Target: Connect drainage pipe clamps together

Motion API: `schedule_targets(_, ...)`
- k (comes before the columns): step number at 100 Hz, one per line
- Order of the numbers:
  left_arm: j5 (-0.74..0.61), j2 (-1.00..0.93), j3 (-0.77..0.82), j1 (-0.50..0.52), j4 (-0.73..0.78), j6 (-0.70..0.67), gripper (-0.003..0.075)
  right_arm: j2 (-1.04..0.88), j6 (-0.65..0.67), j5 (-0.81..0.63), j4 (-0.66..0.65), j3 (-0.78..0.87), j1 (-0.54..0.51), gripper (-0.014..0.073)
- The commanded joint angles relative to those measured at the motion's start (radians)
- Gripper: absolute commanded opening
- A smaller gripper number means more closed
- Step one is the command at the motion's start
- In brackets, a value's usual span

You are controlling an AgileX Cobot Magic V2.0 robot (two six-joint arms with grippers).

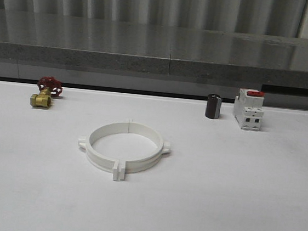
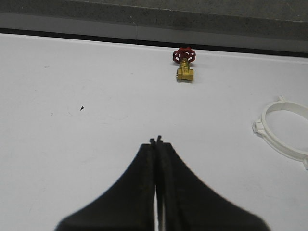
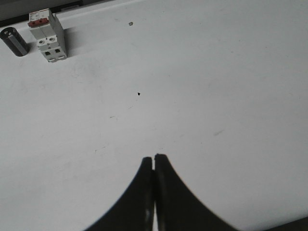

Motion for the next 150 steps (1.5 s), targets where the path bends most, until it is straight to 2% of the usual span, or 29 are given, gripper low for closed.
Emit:
schedule_targets(1,-0.067,0.009,-0.028,0.0,0.001,-0.001,-0.002,0.002,-0.011,-0.053,-0.036,-0.022,-0.007,-0.0118)
schedule_targets(42,-0.067,0.009,-0.028,0.0,0.001,-0.001,-0.002,0.002,-0.013,-0.054,-0.049,-0.019,-0.007,-0.0118)
schedule_targets(53,-0.067,0.009,-0.028,0.0,0.001,-0.001,-0.002,-0.011,-0.054,-0.089,-0.034,-0.001,-0.01,-0.0118)
schedule_targets(67,-0.068,0.009,-0.028,0.0,0.001,-0.001,-0.002,-0.083,-0.183,-0.217,0.058,0.069,-0.029,-0.0118)
schedule_targets(89,-0.068,0.009,-0.028,0.0,0.001,-0.001,-0.002,-0.253,-0.476,-0.444,0.331,0.244,-0.139,-0.0118)
schedule_targets(99,-0.068,0.009,-0.028,0.0,0.001,-0.001,-0.002,-0.336,-0.554,-0.51,0.419,0.322,-0.176,-0.0118)
schedule_targets(117,-0.068,0.009,-0.028,0.0,0.001,-0.001,-0.002,-0.484,-0.557,-0.565,0.434,0.433,-0.181,-0.0118)
schedule_targets(150,-0.068,0.009,-0.028,0.0,0.001,-0.001,-0.002,-0.48,-0.496,-0.726,0.422,0.532,-0.181,-0.0118)
